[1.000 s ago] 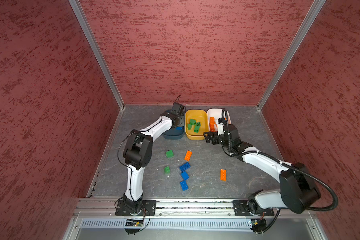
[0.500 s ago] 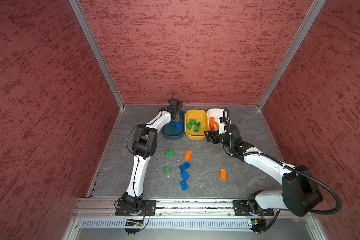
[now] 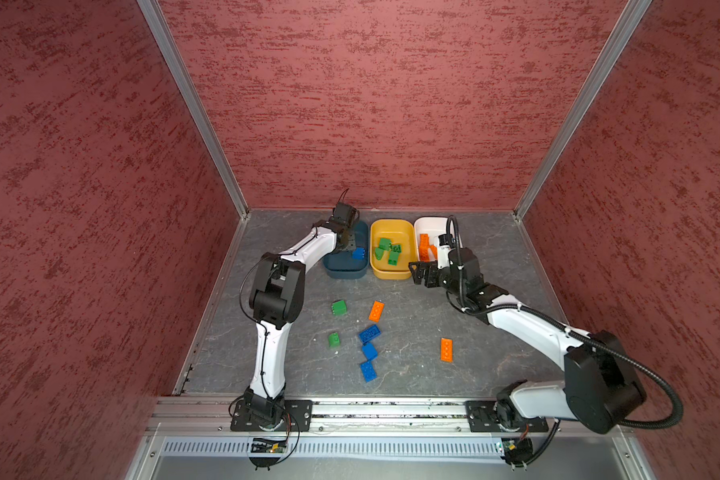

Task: Sort the legos into containers by color
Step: 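Carry the blue brick with the left gripper into the teal bin and release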

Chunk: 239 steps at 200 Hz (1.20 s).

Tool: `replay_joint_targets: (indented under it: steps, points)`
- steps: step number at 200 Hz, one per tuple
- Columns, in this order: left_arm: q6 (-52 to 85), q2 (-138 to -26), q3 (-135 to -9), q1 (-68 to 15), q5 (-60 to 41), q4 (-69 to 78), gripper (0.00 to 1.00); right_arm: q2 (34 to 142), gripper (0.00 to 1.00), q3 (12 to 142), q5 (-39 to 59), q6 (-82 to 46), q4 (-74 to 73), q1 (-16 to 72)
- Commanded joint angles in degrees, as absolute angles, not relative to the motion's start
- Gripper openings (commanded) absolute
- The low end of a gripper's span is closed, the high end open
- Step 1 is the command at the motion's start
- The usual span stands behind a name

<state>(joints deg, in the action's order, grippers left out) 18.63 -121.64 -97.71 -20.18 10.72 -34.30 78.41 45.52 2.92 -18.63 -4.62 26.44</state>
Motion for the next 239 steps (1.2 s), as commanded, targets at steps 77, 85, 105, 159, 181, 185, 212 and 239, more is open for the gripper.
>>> replay_joint_targets:
  steps: [77,85,105,159,181,185,212,239]
  points:
    - [14.51,-129.07,-109.04,-19.14,8.86,-33.67,0.59,77.73,0.99,46.59,1.70,-18.13,-4.84,26.81]
    - [14.41,-130.67,-111.18,-19.08,9.78,-34.73,0.58,77.52,0.99,46.45,1.44,-18.09,-4.77,26.81]
    - [14.16,-133.78,-115.05,-18.95,11.81,-36.76,0.59,77.17,0.99,46.08,0.90,-17.92,-4.52,26.85]
    - [12.72,-134.19,-116.56,-19.47,8.65,-36.90,0.39,76.96,0.99,45.85,0.70,-18.01,-4.13,26.88]
    - [11.97,-133.87,-116.80,-20.24,10.43,-36.99,0.33,76.71,0.99,45.71,0.82,-18.24,-4.28,26.89]
    - [11.89,-133.74,-116.77,-20.32,10.46,-37.00,0.33,76.72,0.99,45.69,0.86,-18.28,-4.24,26.87]
    - [10.62,-132.28,-114.73,-21.24,10.03,-35.28,0.32,76.20,0.99,45.25,0.53,-18.33,-4.04,26.89]
    - [8.90,-132.52,-114.34,-21.62,8.28,-34.01,0.37,75.85,0.99,45.00,0.56,-18.41,-4.04,26.90]
